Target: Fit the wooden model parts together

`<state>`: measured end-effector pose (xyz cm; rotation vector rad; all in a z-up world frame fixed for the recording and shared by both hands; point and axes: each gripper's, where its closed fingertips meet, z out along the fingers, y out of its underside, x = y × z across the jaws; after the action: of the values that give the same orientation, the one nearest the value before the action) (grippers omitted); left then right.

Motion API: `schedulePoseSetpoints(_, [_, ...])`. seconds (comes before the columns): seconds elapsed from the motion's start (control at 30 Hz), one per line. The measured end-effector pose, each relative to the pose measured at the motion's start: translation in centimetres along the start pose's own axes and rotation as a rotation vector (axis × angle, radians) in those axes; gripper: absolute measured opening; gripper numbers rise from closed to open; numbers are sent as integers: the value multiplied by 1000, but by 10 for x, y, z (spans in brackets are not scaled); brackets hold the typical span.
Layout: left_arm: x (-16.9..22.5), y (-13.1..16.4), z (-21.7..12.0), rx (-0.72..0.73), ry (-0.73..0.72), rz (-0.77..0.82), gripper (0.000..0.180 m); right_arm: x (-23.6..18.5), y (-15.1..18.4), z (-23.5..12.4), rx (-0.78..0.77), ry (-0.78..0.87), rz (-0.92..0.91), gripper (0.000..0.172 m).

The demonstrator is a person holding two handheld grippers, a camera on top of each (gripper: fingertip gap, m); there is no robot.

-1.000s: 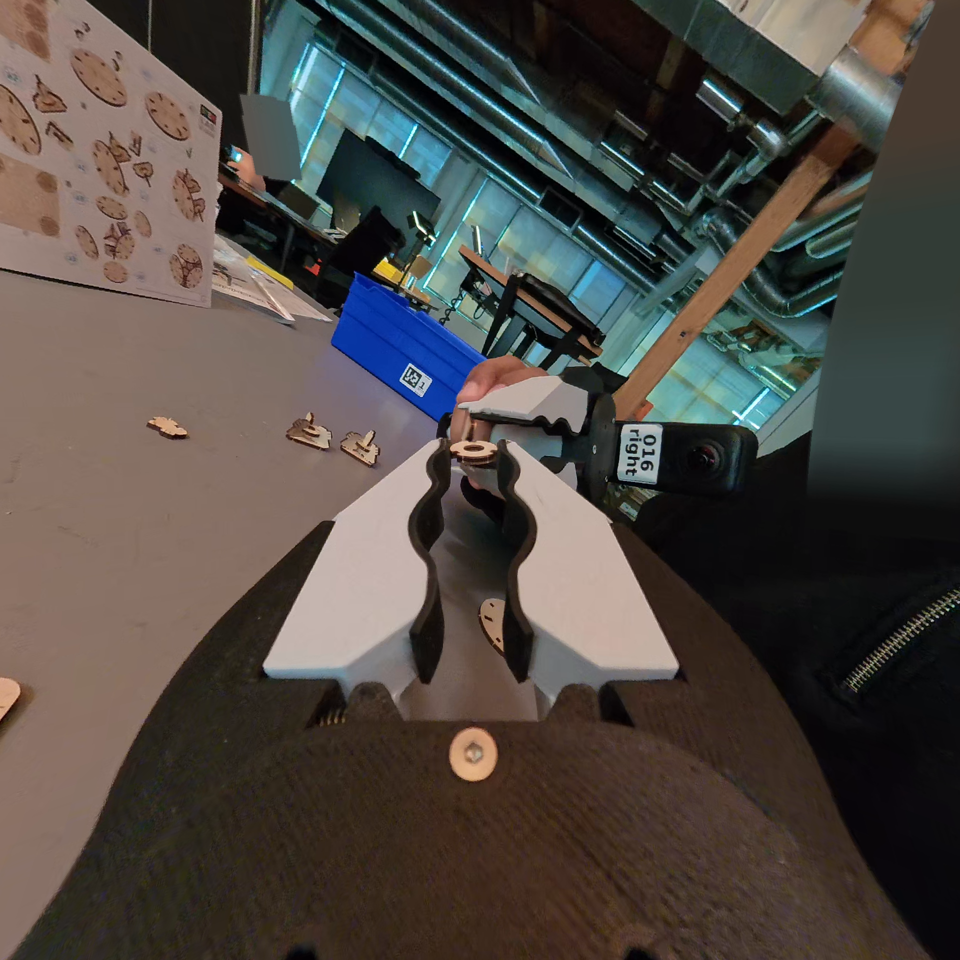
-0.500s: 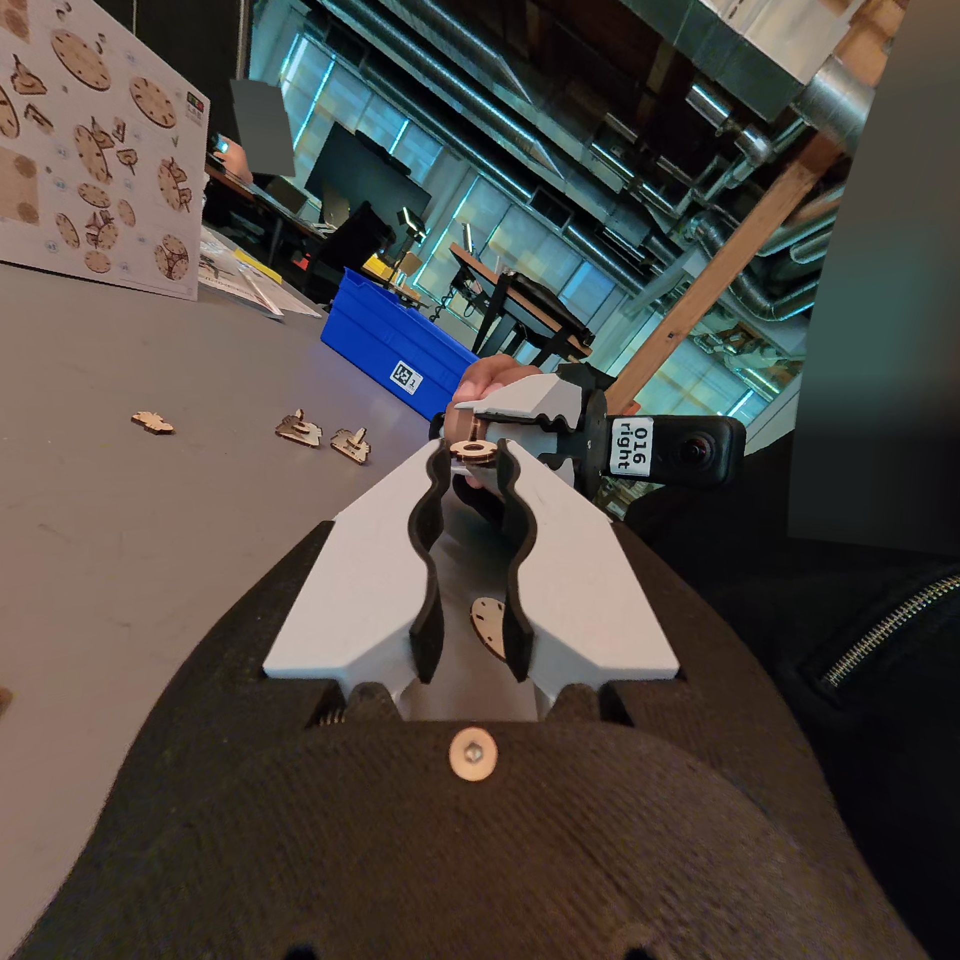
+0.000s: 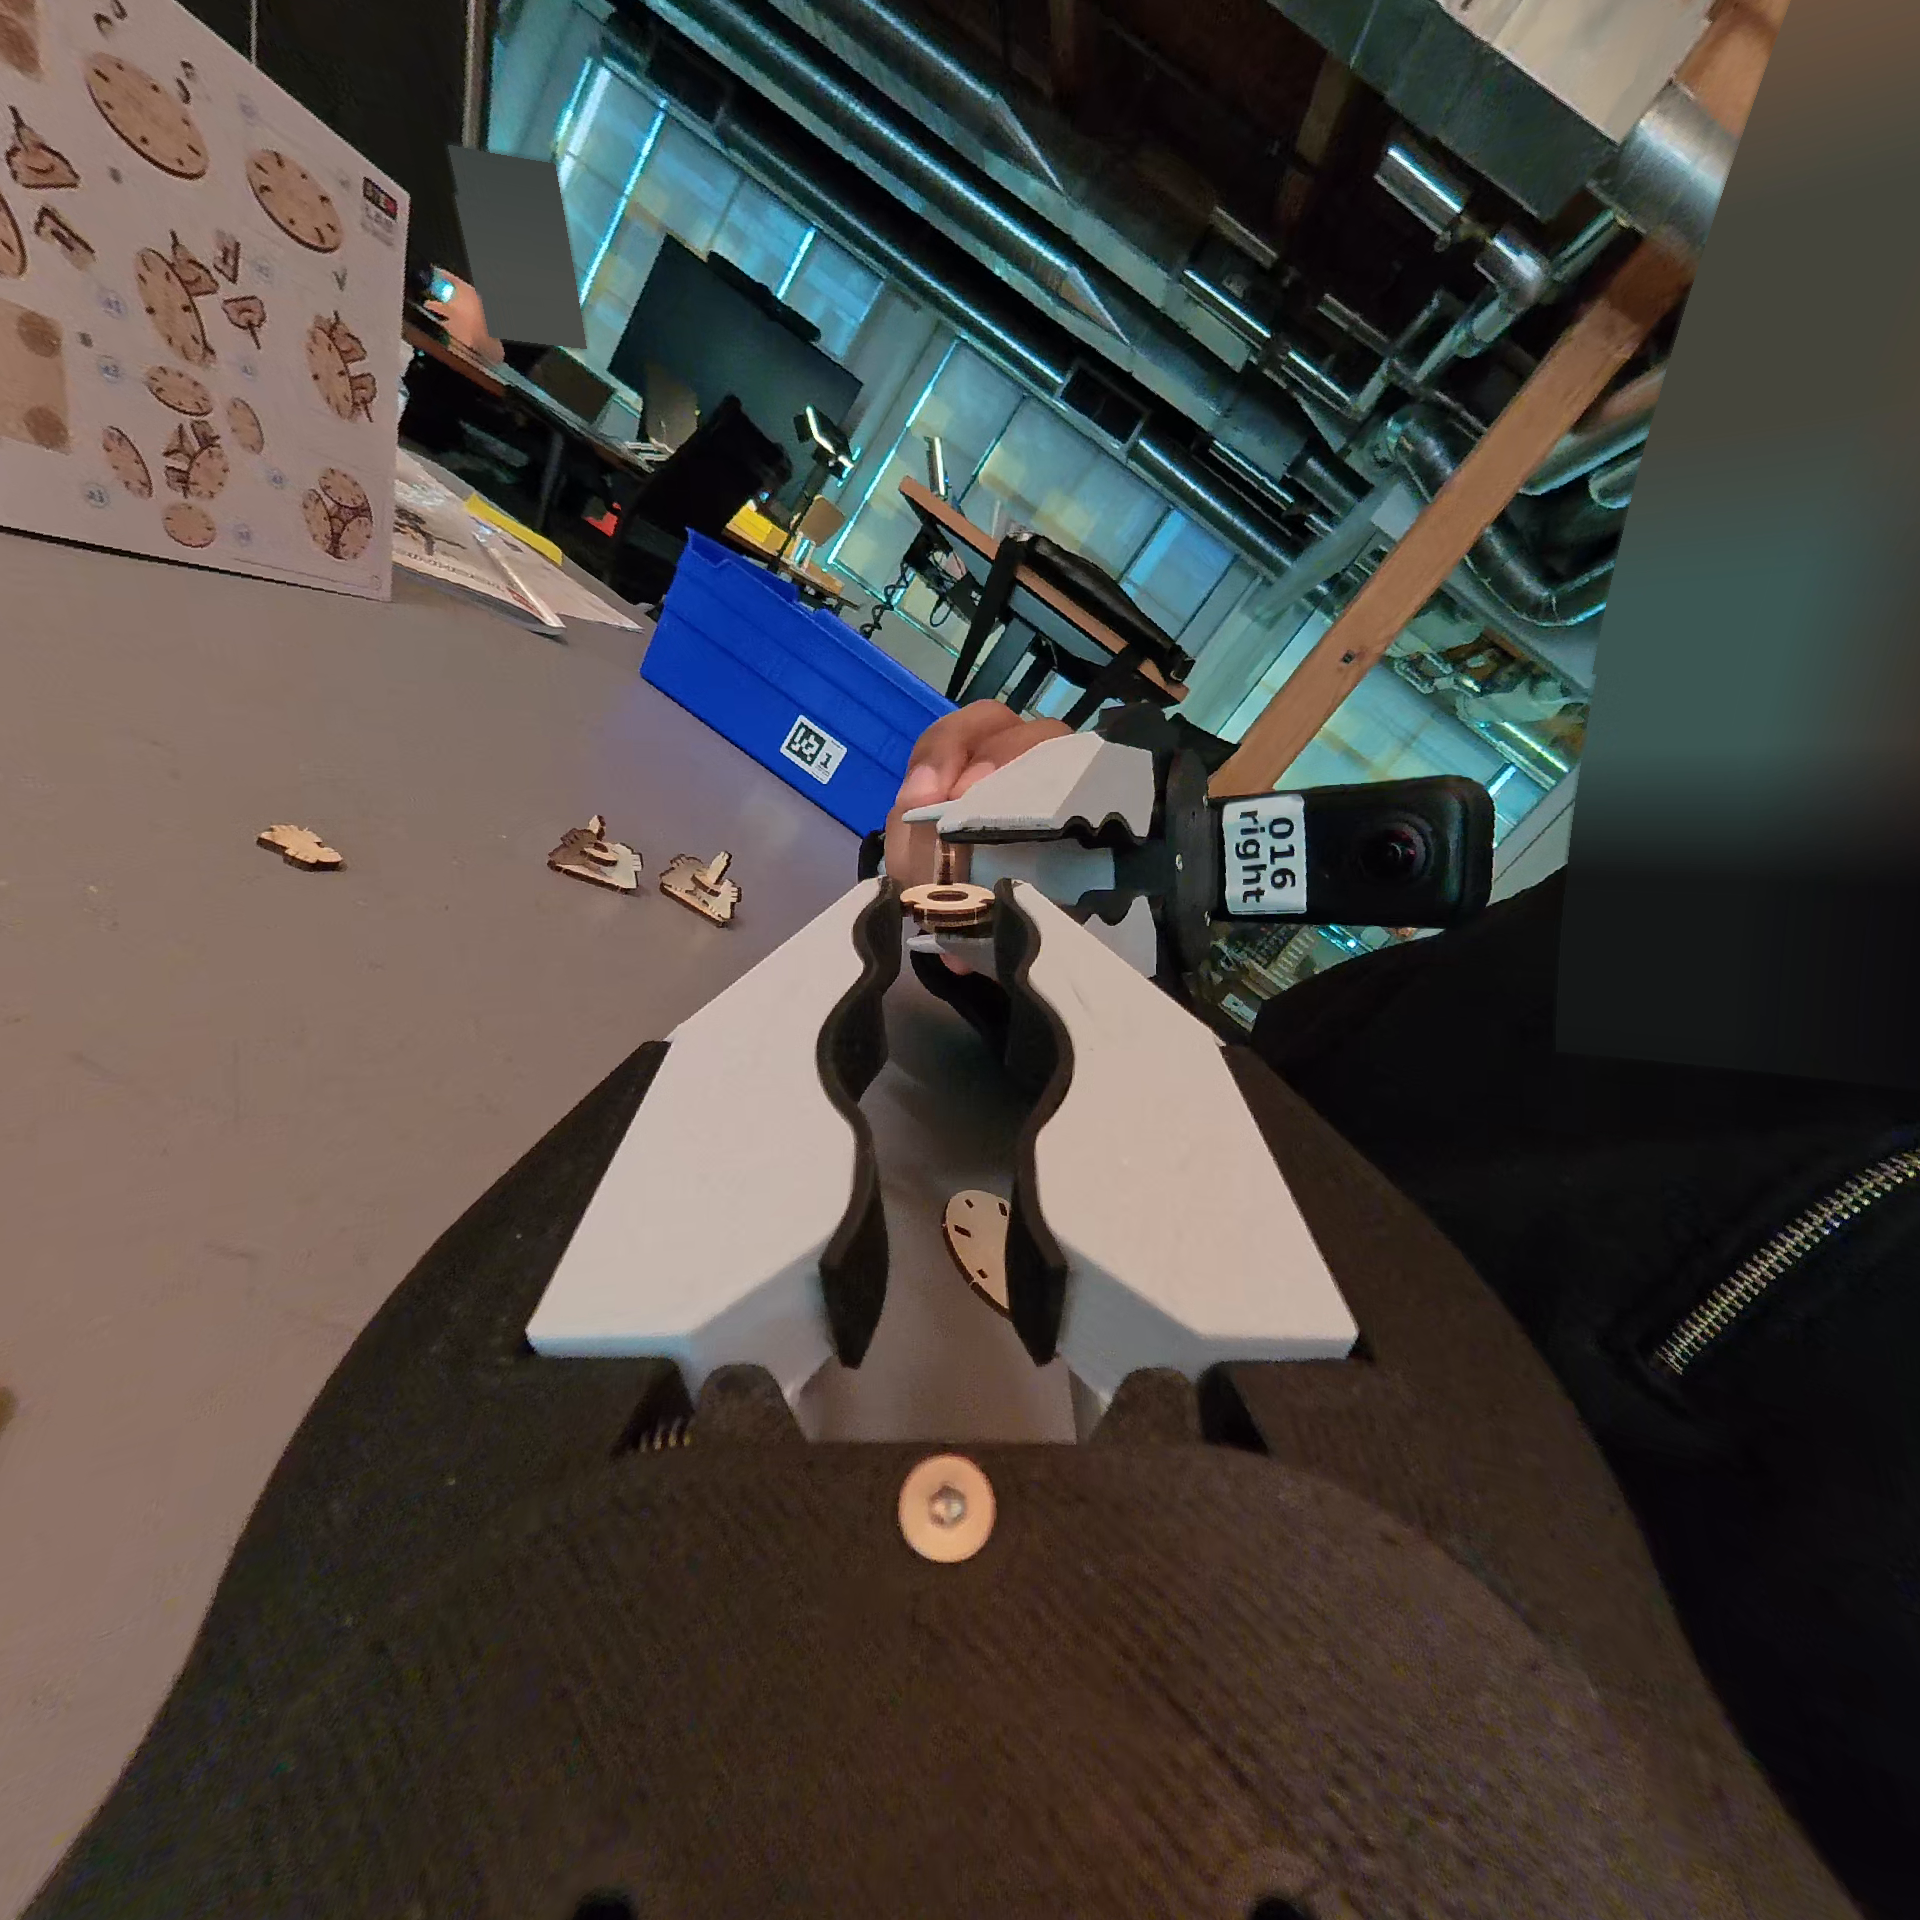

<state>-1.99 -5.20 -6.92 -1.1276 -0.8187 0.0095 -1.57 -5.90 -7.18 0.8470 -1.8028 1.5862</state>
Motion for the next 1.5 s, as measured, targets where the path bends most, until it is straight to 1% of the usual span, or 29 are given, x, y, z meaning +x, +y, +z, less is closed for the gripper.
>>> schedulePoseSetpoints(0.33, [0, 1, 1, -6, 4, -5, 15, -1, 0, -1, 2, -13, 12, 14])
schedulePoseSetpoints(0.67, [3, 5, 2, -24, 41, -54, 15, -1, -2, -2, 13, -10, 12, 14])
schedulePoseSetpoints(1.1, [2, 11, 4, -71, 48, -86, 15, -7, 2, -7, 14, -66, -13, 14])
schedulePoseSetpoints(1.5, [-1, 33, 9, -215, 40, -158, 15, -23, 10, -17, -1, -198, -31, 14])
